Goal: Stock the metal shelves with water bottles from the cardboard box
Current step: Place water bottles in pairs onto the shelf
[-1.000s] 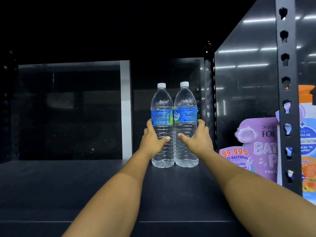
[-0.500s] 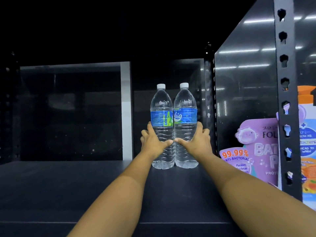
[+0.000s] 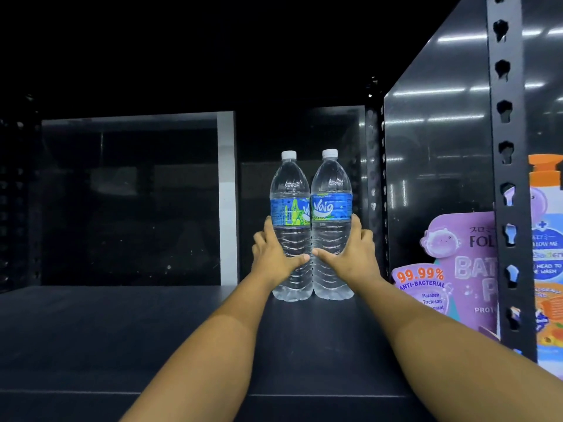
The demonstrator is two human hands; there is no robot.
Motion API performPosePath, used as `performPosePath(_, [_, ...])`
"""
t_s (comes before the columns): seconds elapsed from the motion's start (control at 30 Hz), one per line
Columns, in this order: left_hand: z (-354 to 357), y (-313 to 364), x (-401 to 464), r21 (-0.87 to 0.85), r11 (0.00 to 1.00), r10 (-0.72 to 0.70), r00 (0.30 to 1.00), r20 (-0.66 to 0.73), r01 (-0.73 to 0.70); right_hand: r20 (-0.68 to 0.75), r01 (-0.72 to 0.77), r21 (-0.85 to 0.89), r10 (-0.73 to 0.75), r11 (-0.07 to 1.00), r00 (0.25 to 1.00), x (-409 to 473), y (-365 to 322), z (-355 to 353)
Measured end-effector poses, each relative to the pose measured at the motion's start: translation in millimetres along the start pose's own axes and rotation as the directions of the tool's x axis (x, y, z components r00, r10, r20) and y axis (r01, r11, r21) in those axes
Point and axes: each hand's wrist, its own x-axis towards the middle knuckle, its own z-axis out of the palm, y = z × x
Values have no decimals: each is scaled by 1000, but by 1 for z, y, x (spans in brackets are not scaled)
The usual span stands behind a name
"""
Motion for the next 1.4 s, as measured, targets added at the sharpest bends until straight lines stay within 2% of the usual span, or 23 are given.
performPosePath(0.1, [2, -2, 3, -8, 999, 38, 999, 5, -38, 3, 0, -34, 0, 999, 1000, 2, 2, 1])
performPosePath(0.3, [-7, -10, 5, -132, 989, 75, 994, 75, -65, 41, 10, 136, -16, 991, 999, 0, 6, -6])
performPosePath(0.4, [-4, -9, 4, -125, 990, 76, 996, 37, -71, 37, 19, 103, -23, 994, 999, -1, 5, -4])
performPosePath(0.6, [1, -4, 2, -1, 998, 65, 998, -23, -65, -31, 20, -14, -20, 1000, 999, 1, 1, -3])
performPosePath(0.9, [-4, -10, 5, -101, 991, 88, 996, 33, -84, 23, 23, 98, -26, 995, 999, -5, 1, -11])
performPosePath(1.17, [-4, -5, 2, -12, 998, 58, 998, 10, -58, 37, 27, 69, -29, 997, 999, -6, 0, -10])
performPosePath(1.4, [-10, -10, 3, -89, 995, 41, 995, 88, -33, 59, 19, 74, -24, 997, 998, -6, -1, -11])
